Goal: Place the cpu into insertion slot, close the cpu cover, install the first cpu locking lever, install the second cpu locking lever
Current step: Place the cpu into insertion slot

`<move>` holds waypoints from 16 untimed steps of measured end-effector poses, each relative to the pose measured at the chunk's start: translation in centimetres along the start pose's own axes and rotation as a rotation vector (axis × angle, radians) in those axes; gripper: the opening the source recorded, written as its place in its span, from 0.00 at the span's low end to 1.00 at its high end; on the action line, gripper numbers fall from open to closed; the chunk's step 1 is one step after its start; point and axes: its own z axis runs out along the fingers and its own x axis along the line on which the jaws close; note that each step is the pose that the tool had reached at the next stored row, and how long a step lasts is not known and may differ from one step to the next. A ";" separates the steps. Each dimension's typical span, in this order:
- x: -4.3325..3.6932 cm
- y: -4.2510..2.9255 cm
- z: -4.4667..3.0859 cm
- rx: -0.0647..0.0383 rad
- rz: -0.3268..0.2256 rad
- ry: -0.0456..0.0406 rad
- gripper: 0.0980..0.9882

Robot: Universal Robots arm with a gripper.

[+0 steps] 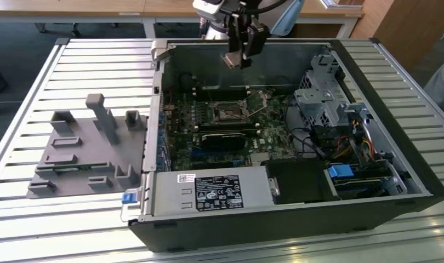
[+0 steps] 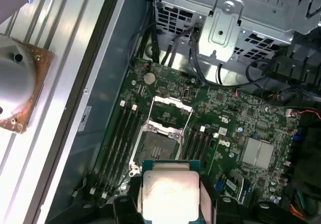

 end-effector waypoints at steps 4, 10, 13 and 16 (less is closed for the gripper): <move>0.03 0.00 0.10 0.000 0.034 -0.0030 0.50; 0.07 0.00 0.25 -0.001 0.085 -0.0070 0.50; 0.10 0.00 0.31 -0.001 0.106 -0.0088 0.50; 0.14 0.01 0.37 -0.001 0.129 -0.0107 0.50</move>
